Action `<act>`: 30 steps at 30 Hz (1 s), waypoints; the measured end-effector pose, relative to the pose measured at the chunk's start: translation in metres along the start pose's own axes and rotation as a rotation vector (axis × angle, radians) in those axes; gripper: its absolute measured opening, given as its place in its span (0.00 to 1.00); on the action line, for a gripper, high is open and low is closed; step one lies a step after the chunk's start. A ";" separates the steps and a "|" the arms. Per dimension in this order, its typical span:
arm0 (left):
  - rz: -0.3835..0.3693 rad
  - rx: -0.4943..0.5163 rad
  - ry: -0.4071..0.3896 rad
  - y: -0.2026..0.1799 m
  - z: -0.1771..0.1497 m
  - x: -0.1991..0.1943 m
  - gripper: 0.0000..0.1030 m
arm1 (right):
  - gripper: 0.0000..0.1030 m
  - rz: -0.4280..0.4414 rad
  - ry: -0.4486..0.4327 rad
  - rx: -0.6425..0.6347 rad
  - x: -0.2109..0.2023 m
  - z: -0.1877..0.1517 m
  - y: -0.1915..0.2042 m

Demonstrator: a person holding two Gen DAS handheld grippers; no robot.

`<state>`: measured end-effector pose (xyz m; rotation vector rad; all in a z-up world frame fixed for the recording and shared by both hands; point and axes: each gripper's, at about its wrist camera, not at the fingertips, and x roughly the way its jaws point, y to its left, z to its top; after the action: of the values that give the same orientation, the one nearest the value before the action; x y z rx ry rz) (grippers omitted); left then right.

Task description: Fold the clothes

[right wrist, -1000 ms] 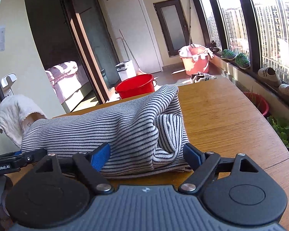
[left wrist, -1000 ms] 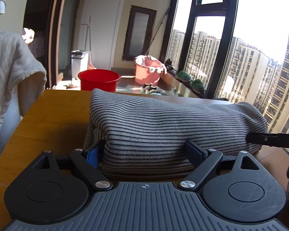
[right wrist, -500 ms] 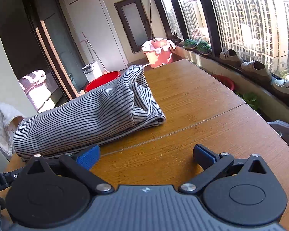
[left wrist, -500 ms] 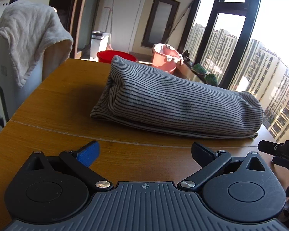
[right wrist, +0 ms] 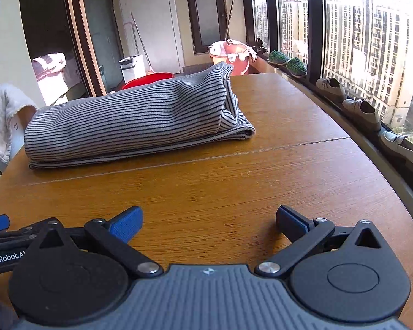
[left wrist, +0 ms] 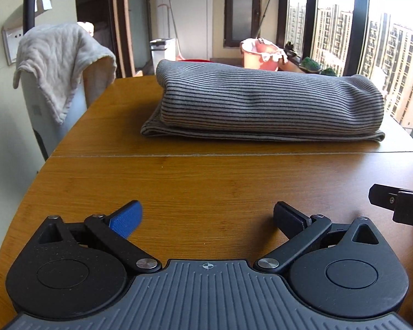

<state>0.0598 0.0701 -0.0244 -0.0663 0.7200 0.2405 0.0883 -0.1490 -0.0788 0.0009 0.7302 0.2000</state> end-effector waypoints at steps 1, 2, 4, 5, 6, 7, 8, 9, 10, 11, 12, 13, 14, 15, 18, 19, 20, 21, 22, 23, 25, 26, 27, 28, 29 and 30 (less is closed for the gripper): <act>0.003 -0.002 0.000 0.000 -0.001 -0.001 1.00 | 1.00 -0.021 0.011 -0.032 -0.001 -0.001 0.002; 0.007 -0.006 0.000 -0.001 0.000 0.000 1.00 | 1.00 -0.035 0.018 -0.057 0.001 -0.001 0.007; 0.015 -0.014 0.000 -0.001 0.001 0.001 1.00 | 1.00 -0.023 0.019 -0.054 0.002 -0.001 0.007; 0.020 -0.017 0.000 -0.002 0.001 0.001 1.00 | 1.00 -0.021 0.018 -0.054 0.002 -0.001 0.007; 0.024 -0.019 0.000 -0.002 0.001 0.001 1.00 | 1.00 -0.019 0.017 -0.054 0.002 -0.001 0.008; 0.025 -0.020 0.000 -0.002 0.001 0.001 1.00 | 1.00 -0.018 0.016 -0.055 0.002 -0.001 0.009; 0.024 -0.020 0.000 -0.001 0.002 0.001 1.00 | 1.00 -0.016 0.016 -0.056 0.002 -0.002 0.009; 0.022 -0.020 0.000 -0.001 0.002 0.001 1.00 | 1.00 -0.015 0.015 -0.057 0.003 -0.002 0.010; 0.018 -0.019 0.001 -0.001 0.002 0.001 1.00 | 1.00 -0.014 0.015 -0.058 0.003 -0.002 0.011; 0.015 -0.017 0.001 -0.001 0.002 0.001 1.00 | 1.00 -0.013 0.015 -0.059 0.002 -0.002 0.012; 0.012 -0.015 0.002 -0.001 0.003 0.002 1.00 | 1.00 -0.012 0.014 -0.060 -0.001 -0.003 0.010; 0.009 -0.013 0.002 -0.002 0.003 0.001 1.00 | 1.00 -0.009 0.014 -0.061 -0.001 -0.002 0.005; 0.007 -0.011 0.002 -0.002 0.003 0.001 1.00 | 1.00 -0.008 0.014 -0.061 -0.001 -0.003 0.005; 0.005 -0.009 0.002 -0.002 0.003 0.001 1.00 | 1.00 -0.007 0.013 -0.061 -0.002 -0.003 0.005; 0.001 -0.005 0.004 -0.003 0.003 0.001 1.00 | 1.00 -0.008 0.012 -0.058 -0.001 -0.003 0.005; -0.001 -0.003 0.004 -0.003 0.003 0.000 1.00 | 1.00 -0.008 0.012 -0.058 0.001 -0.002 0.004; -0.002 -0.003 0.004 -0.003 0.003 0.000 1.00 | 1.00 -0.007 0.011 -0.057 0.001 -0.002 0.004; -0.004 -0.002 0.004 -0.003 0.003 0.000 1.00 | 1.00 -0.007 0.011 -0.057 0.001 -0.002 0.005; -0.004 -0.002 0.004 -0.003 0.003 0.000 1.00 | 1.00 -0.006 0.011 -0.057 0.001 -0.002 0.005; -0.005 -0.002 0.004 -0.003 0.003 0.000 1.00 | 1.00 -0.006 0.011 -0.057 0.001 -0.002 0.006; -0.008 0.000 0.005 -0.002 0.003 0.000 1.00 | 1.00 -0.002 0.009 -0.052 0.002 -0.001 0.002; -0.010 0.001 0.005 -0.002 0.003 0.000 1.00 | 1.00 0.001 0.008 -0.049 0.002 -0.001 -0.001; -0.012 0.002 0.006 -0.002 0.003 0.000 1.00 | 1.00 0.003 0.006 -0.045 0.002 -0.001 -0.002; -0.014 0.003 0.007 -0.001 0.004 0.001 1.00 | 1.00 0.004 0.005 -0.044 0.002 -0.001 -0.002; -0.015 0.004 0.007 -0.001 0.004 0.001 1.00 | 1.00 0.005 0.005 -0.043 0.002 -0.001 -0.002; -0.017 0.005 0.007 -0.001 0.004 0.001 1.00 | 1.00 0.005 0.005 -0.042 0.002 -0.001 -0.001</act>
<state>0.0628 0.0695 -0.0221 -0.0686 0.7268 0.2228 0.0894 -0.1501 -0.0809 -0.0380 0.7307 0.2203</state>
